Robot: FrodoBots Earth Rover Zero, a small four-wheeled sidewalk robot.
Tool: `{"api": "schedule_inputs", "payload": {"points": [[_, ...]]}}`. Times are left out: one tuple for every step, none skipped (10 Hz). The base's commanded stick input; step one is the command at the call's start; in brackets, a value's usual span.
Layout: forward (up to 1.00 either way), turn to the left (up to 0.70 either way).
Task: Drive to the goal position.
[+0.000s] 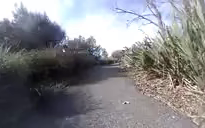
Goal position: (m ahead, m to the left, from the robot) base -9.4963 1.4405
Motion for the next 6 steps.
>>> {"api": "schedule_inputs", "payload": {"points": [[0.45,0.00],[0.45,0.00],[0.45,0.00],[0.45,0.00],[0.45,0.00],[0.45,0.00]]}}
